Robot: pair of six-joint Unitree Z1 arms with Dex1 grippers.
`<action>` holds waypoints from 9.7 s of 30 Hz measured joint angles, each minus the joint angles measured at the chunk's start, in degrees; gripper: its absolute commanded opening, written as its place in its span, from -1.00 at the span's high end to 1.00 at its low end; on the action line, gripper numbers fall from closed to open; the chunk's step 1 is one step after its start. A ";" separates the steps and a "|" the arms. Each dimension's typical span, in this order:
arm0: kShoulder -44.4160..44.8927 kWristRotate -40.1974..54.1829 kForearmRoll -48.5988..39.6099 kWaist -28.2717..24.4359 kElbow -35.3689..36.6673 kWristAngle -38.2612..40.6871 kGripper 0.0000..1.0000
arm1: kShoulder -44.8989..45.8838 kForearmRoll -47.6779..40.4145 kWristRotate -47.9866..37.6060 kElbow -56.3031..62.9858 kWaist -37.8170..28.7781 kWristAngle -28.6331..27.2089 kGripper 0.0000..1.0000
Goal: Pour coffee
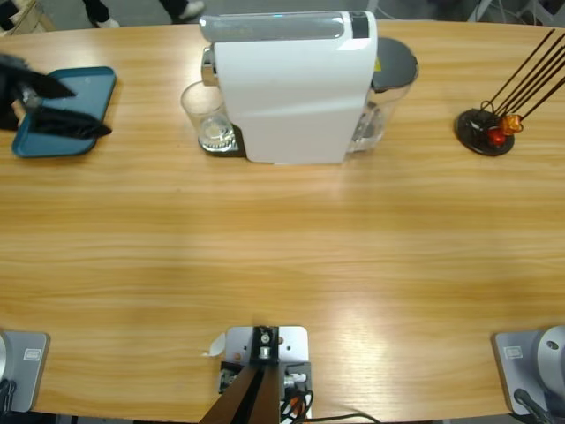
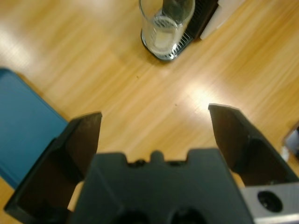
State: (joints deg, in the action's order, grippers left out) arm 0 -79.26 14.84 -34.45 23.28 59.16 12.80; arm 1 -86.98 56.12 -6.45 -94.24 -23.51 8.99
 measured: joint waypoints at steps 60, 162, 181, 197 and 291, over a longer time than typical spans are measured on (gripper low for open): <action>6.24 -10.42 2.15 3.83 -10.48 -3.16 -0.99 | -24.51 12.84 4.77 -23.44 -7.84 -0.57 1.00; 25.84 -17.54 5.27 9.08 -18.55 -6.51 -1.00 | 21.86 -21.61 5.49 46.36 -9.90 -13.27 -1.00; 31.89 -14.22 13.79 9.08 -24.32 -6.47 -1.00 | 22.06 -21.62 5.52 46.36 -9.90 -13.27 -1.00; 37.90 -13.22 23.24 9.08 -29.70 -8.11 -1.00 | 22.14 -21.63 5.65 46.36 -9.90 -13.27 -1.00; 36.05 -11.08 30.61 9.08 -33.85 -2.65 -1.00 | 22.14 -21.63 5.65 46.36 -9.90 -13.27 -1.00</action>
State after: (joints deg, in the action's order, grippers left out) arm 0 -43.21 3.75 -3.84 32.37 25.31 10.14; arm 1 -64.85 34.49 -0.80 -47.88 -33.41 -4.28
